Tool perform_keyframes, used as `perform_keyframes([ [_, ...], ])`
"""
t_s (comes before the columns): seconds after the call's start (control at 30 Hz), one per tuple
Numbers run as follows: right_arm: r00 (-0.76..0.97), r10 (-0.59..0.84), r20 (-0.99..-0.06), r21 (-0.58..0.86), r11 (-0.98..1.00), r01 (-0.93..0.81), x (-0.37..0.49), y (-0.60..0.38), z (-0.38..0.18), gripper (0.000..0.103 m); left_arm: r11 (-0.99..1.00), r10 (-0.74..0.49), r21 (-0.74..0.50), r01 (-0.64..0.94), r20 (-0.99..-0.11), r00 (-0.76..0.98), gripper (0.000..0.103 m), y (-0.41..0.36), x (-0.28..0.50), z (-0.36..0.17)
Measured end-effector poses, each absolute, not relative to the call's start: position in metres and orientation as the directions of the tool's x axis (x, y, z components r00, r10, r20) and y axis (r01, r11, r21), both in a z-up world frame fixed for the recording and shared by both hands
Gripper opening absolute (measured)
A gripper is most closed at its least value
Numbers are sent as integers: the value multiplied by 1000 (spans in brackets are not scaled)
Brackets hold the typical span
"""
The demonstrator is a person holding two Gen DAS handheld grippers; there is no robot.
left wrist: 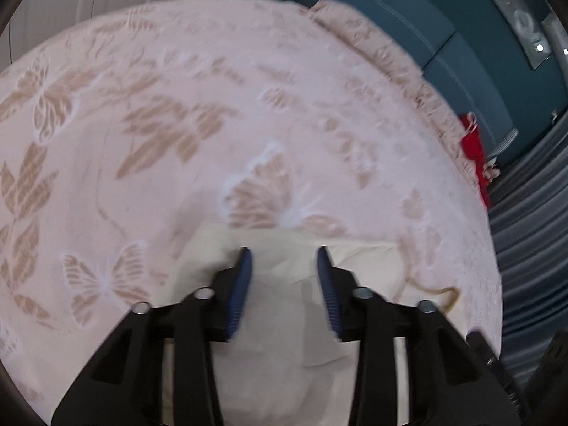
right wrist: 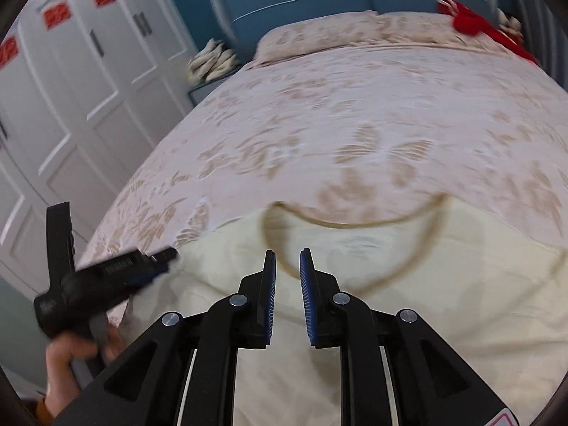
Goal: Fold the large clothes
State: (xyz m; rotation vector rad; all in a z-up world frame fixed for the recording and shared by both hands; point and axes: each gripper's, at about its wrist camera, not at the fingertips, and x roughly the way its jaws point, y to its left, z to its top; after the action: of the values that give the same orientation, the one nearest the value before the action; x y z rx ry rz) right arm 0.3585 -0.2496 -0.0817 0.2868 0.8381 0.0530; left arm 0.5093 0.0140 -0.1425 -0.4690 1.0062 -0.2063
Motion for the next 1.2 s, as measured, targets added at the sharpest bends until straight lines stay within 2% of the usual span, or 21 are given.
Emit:
perform_keyframes([
  [0.07,651,170,-740,275,960,62,374,-236,-90,21,887,-374,-460,-38,-763,527,20,12,507,-148],
  [0.1,646,169,-745,278,958,71,381,-235,-93,29,889,-372,-457,-37,-765,527,19,12,504,-151],
  [0.17,641,156,-752,285,953,102,390,-236,-98,39,881,-382,-471,-41,-761,525,14,14,501,-161],
  [0.23,627,149,-764,298,945,138,402,-237,-106,44,873,-389,-485,-42,-747,539,6,21,497,-167],
  [0.27,613,146,-777,300,941,156,409,-237,-112,50,866,-398,-499,-45,-739,543,4,24,497,-170],
  [0.33,573,137,-808,288,940,182,419,-236,-126,54,851,-413,-522,-55,-731,543,2,30,498,-173],
  [0.37,548,140,-825,278,944,177,421,-234,-133,40,848,-417,-527,-56,-730,542,2,31,500,-173],
  [0.4,533,164,-830,285,947,152,423,-230,-137,4,848,-418,-526,-55,-731,539,2,31,501,-170],
  [0.53,652,224,-724,381,919,107,400,-240,-107,3,849,-419,-524,-69,-746,518,2,34,508,-166],
  [0.6,641,187,-744,331,937,112,400,-242,-111,3,839,-435,-540,-69,-740,513,2,35,511,-167],
  [0.67,580,119,-806,231,965,123,408,-235,-131,3,864,-410,-502,-46,-753,516,2,25,511,-169],
  [0.77,547,93,-832,201,969,141,415,-235,-151,3,887,-369,-460,-42,-759,537,1,19,508,-172],
  [1.07,601,96,-793,252,951,179,412,-246,-157,2,923,-310,-385,-1,-743,593,1,8,503,-177],
  [1.2,700,-46,-713,183,951,249,385,-245,-122,2,922,-312,-387,11,-726,612,1,9,501,-178],
])
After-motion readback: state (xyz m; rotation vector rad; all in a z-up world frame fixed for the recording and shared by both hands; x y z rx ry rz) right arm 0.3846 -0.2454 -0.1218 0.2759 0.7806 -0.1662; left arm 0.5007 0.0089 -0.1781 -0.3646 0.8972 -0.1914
